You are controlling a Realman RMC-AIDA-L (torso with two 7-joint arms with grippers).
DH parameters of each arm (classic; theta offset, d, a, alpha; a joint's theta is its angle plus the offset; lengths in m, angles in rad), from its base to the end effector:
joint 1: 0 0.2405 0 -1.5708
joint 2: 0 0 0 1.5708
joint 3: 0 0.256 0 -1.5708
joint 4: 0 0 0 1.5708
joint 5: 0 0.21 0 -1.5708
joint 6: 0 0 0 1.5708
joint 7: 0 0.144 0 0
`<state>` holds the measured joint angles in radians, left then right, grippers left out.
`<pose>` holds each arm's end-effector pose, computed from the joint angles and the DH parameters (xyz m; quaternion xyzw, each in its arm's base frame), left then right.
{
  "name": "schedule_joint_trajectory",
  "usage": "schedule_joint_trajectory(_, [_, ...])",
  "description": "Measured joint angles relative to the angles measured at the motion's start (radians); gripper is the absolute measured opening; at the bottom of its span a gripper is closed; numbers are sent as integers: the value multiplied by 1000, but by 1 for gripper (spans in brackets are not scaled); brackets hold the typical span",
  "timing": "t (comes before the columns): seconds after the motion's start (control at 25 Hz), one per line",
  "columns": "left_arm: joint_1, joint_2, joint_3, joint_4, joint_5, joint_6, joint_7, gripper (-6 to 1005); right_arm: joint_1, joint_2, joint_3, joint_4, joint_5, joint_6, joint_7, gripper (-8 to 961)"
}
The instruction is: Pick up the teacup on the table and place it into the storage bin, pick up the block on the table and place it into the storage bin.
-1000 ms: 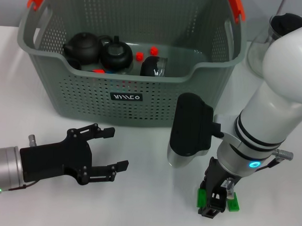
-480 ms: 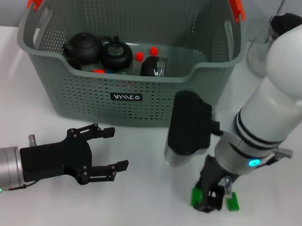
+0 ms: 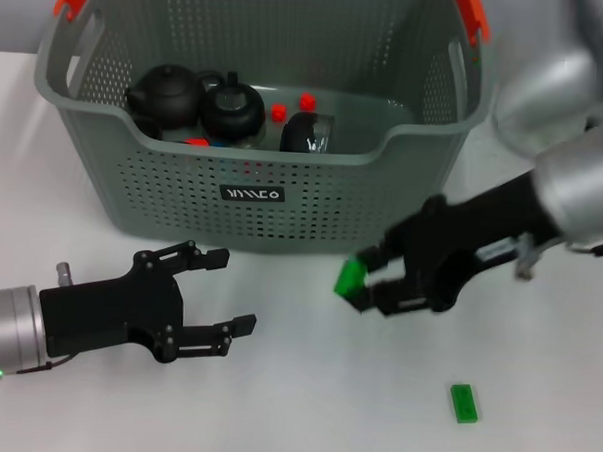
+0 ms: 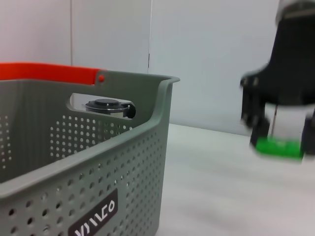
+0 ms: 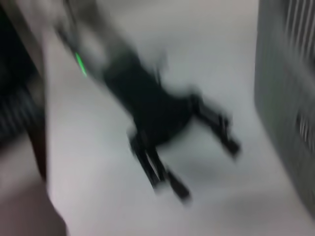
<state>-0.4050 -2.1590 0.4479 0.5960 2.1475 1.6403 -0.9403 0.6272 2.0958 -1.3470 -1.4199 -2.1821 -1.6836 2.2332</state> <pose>-0.3003 0.2692 -0.0256 -0.9409 -0.1323 -0.2555 0.1786 0.1086 0.3267 -0.0075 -0.9895 0.1422 -0.0233 0.0145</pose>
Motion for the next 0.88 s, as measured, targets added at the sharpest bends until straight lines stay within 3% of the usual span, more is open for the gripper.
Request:
schedule_joint_trajectory(0.24, [-11,3,0,-4,-6,-14,0,860,-31,0,257,76,241,-61,-141,424])
schedule_joint_trajectory(0.52, [-14,4,0,-3,-6,-22,0,860,-14,0,415,80,388,8,-234,423])
schedule_joint_trajectory(0.72, [-12,5,0,3,-6,-18,-1,859,62,-6,414,81,285,194,-197,424])
schedule_joint_trajectory(0.88, [-13,5,0,4,-6,-15,-10,859,195,-5,398,124,80,273,-130,424])
